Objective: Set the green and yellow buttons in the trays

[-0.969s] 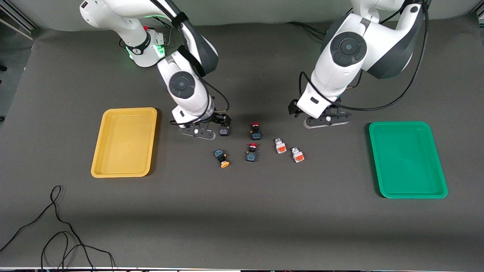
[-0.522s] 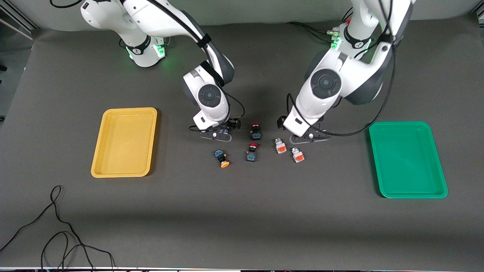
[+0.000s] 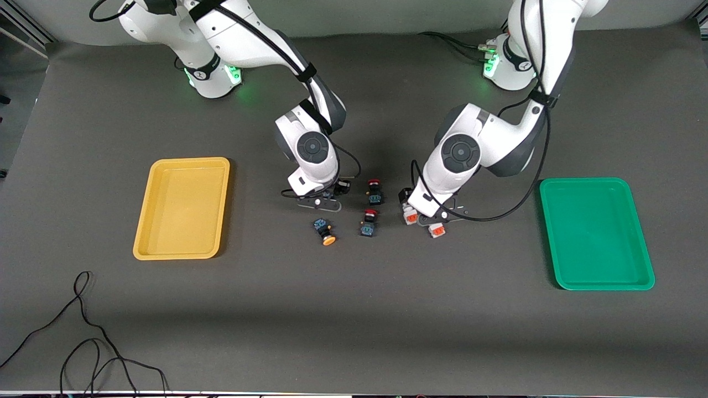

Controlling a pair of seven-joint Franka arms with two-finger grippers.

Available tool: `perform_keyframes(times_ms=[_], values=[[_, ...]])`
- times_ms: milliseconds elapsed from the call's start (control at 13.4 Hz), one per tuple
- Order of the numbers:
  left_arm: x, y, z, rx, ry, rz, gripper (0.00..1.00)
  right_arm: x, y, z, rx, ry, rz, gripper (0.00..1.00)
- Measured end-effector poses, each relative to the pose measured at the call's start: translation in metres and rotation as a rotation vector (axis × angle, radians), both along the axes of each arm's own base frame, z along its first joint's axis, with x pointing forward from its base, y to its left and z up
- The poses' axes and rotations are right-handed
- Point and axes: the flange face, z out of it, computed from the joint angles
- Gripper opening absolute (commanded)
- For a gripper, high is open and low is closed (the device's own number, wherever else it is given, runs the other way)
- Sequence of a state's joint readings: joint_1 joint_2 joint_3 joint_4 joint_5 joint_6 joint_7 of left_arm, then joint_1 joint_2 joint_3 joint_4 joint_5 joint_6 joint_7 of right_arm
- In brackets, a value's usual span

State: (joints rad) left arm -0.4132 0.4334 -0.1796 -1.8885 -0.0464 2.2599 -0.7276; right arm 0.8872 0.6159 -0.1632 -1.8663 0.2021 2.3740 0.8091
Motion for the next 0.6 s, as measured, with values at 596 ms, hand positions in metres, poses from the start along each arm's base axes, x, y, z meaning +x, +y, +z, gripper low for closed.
perform_keyframes(times_ms=[596], values=[[-0.002, -0.013, -0.058, -0.022, -0.012, 0.008, 1.00, 0.066, -0.107, 0.169, 0.009, 0.054, 0.050, 0.00]])
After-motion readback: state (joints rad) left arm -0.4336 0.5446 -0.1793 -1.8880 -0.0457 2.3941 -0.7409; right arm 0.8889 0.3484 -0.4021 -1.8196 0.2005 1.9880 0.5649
